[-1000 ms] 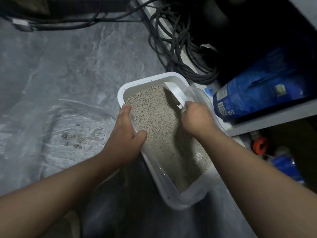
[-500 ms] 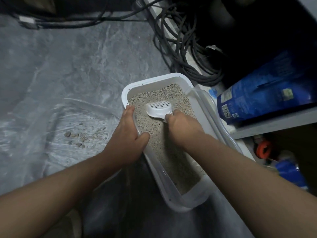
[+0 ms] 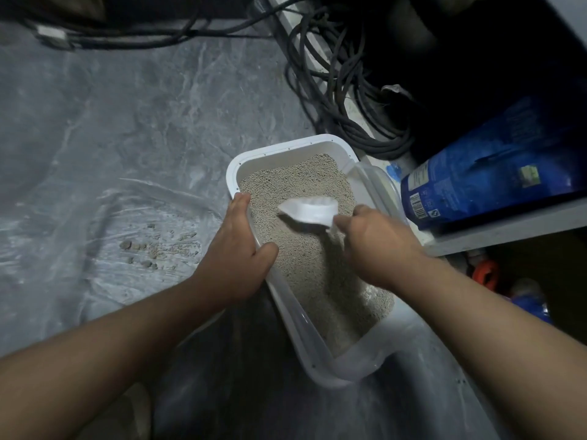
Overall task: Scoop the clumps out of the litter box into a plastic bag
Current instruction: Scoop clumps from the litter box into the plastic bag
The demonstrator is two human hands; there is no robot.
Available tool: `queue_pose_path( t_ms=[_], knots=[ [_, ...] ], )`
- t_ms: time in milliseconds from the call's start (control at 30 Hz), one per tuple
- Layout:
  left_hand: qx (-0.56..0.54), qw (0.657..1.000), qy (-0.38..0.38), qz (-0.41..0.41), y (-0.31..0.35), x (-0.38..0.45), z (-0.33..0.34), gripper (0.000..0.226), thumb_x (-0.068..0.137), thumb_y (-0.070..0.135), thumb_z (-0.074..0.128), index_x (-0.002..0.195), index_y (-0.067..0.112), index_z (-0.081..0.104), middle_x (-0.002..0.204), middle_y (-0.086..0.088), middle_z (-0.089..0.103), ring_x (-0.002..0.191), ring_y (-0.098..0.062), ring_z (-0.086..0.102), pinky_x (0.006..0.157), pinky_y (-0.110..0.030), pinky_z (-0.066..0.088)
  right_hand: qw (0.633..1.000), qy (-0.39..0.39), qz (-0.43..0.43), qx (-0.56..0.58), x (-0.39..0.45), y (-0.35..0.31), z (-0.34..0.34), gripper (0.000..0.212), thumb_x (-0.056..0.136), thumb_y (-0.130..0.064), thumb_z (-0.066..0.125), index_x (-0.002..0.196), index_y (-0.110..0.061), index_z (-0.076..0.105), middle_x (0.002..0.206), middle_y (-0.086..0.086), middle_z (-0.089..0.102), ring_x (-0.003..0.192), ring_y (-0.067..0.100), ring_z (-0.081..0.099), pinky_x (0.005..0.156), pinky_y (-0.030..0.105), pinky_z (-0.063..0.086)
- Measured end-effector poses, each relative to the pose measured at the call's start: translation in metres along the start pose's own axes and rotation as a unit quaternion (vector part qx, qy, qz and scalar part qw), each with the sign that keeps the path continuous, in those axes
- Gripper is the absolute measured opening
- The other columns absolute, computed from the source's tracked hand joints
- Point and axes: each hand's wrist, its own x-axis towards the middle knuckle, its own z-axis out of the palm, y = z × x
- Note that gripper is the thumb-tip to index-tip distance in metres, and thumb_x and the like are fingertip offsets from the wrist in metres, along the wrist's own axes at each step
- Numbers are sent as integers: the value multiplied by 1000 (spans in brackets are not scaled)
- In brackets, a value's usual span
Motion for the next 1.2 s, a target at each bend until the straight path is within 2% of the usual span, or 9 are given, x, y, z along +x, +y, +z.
queue_pose_path(
  t_ms=[167,333,433,533,633,767,900,1100,1200],
  knots=[
    [10,1000,6,-8,0,1,0,96,78,35,50,161,14,7,170,-8,13,156,-19,16,126,-44,21,997,40,37,54,45,-28,-3,31,93,-17,55,124,-17,60,110,10,53,96,31,61,77,37,47],
    [10,1000,8,-10,-3,1,-1,95,78,36,50,161,16,8,169,-7,20,153,-22,24,125,-45,25,999,5,-41,9,26,-47,17,36,96,-18,56,131,-14,57,117,12,56,76,20,48,63,33,43],
    [13,1000,9,-5,-4,0,-2,94,79,36,50,160,17,9,169,-6,21,153,-22,26,124,-47,27,997,-24,-69,-5,-6,-17,20,39,95,-18,55,133,-21,54,116,10,55,82,23,58,62,33,41],
    [11,1000,2,-3,-4,-1,-3,93,80,37,51,160,18,8,168,-7,22,152,-24,28,122,-50,30,999,-36,-21,27,-23,12,13,38,92,-22,54,130,-27,58,107,4,55,91,26,63,68,33,46],
    [5,1000,-3,-2,-2,-1,-1,94,80,39,50,161,18,6,169,-7,17,154,-22,23,124,-49,26,997,0,48,62,-14,31,5,35,92,-20,50,124,-26,62,97,3,49,88,28,60,73,36,51],
    [10,1000,-4,-12,-2,-2,-1,93,79,41,49,160,23,6,169,-5,18,152,-24,26,123,-50,29,990,35,114,73,28,34,1,28,94,-14,52,119,-15,64,113,11,53,88,28,56,73,35,46],
    [12,1000,-15,-17,-4,-2,-3,93,79,41,50,160,27,5,166,-9,25,147,-29,37,118,-52,36,990,-40,129,33,49,20,7,36,95,-13,50,130,-13,58,123,11,58,107,30,61,82,38,48],
    [10,1000,-8,-15,-2,-3,-3,95,79,37,50,161,19,5,167,-8,24,151,-24,31,121,-50,31,994,-79,73,22,2,11,21,41,91,-9,54,132,-12,58,112,12,59,90,26,63,84,40,57],
    [10,1000,-9,-14,-2,-3,-3,95,79,37,50,161,19,5,167,-8,24,150,-24,31,121,-50,31,987,-109,80,83,-24,11,20,37,92,-16,53,128,-14,63,117,13,61,96,28,64,84,37,55]
  ],
)
